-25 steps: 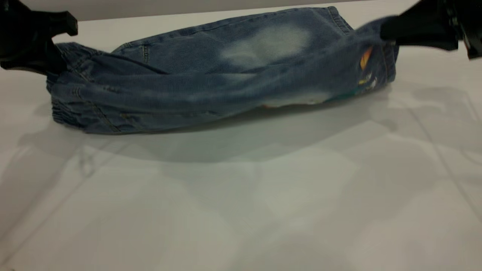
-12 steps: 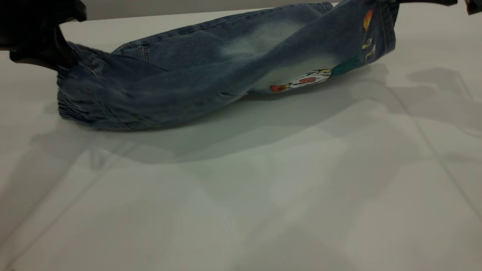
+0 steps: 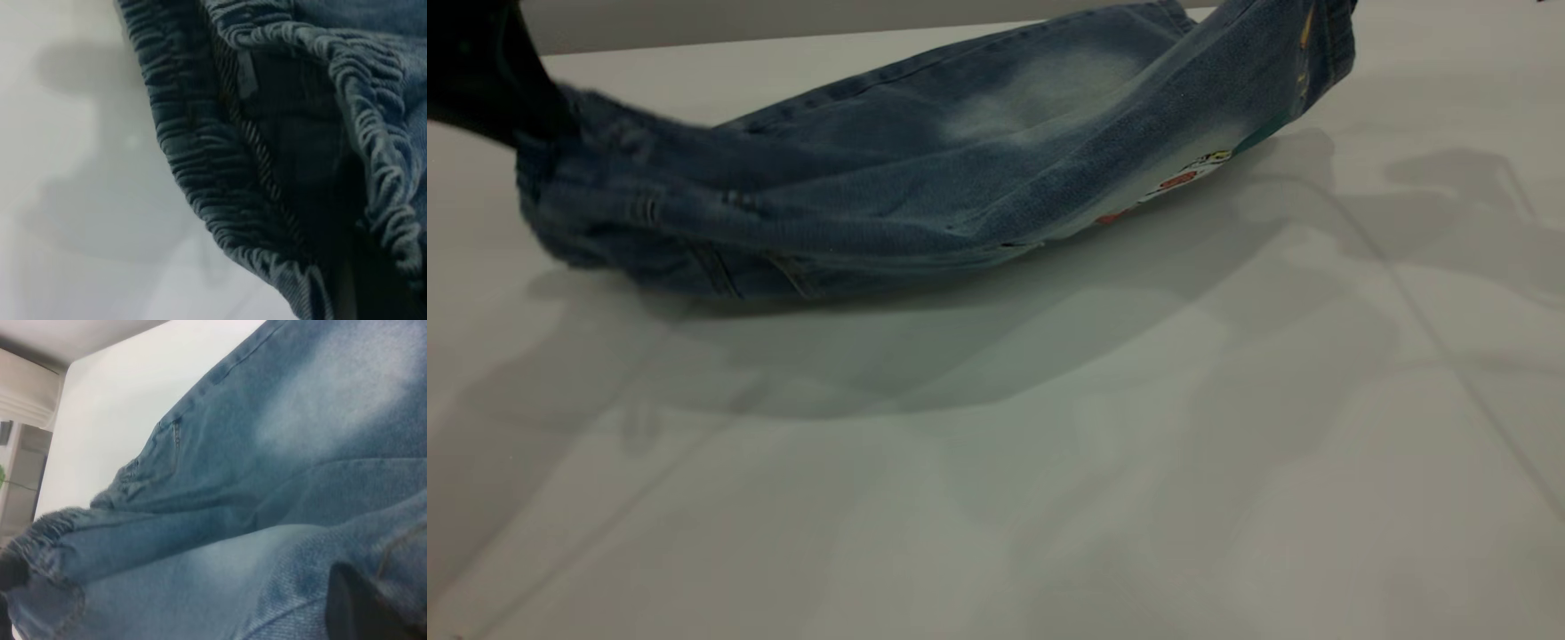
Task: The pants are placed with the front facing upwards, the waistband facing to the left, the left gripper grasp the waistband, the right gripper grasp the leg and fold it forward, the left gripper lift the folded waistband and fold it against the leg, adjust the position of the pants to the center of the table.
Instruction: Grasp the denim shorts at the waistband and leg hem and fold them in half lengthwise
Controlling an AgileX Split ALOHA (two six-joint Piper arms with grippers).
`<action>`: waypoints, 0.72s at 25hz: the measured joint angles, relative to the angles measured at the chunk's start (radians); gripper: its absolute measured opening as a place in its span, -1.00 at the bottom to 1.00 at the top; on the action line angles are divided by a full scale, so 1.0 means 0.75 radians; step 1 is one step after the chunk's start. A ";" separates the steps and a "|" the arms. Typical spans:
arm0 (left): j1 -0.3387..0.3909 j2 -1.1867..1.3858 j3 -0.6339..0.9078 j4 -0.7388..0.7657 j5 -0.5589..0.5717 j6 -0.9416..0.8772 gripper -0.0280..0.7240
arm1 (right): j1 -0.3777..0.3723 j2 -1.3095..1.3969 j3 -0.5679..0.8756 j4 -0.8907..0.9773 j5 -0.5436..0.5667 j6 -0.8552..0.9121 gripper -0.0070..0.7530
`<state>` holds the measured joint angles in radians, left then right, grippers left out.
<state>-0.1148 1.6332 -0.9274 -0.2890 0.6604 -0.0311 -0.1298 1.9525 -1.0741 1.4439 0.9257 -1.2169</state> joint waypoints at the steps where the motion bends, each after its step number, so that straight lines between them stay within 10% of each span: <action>1: 0.000 0.002 0.006 0.001 0.024 0.000 -0.75 | 0.000 0.000 0.000 0.000 0.001 0.003 -0.91; 18: 0.003 0.130 -0.010 -0.031 -0.094 -0.044 -0.75 | 0.001 0.003 -0.021 -0.019 -0.081 0.032 -0.91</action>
<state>-0.1128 1.7310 -0.9349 -0.3126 0.5898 -0.0638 -0.1289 1.9548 -1.0898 1.4293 0.8651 -1.1931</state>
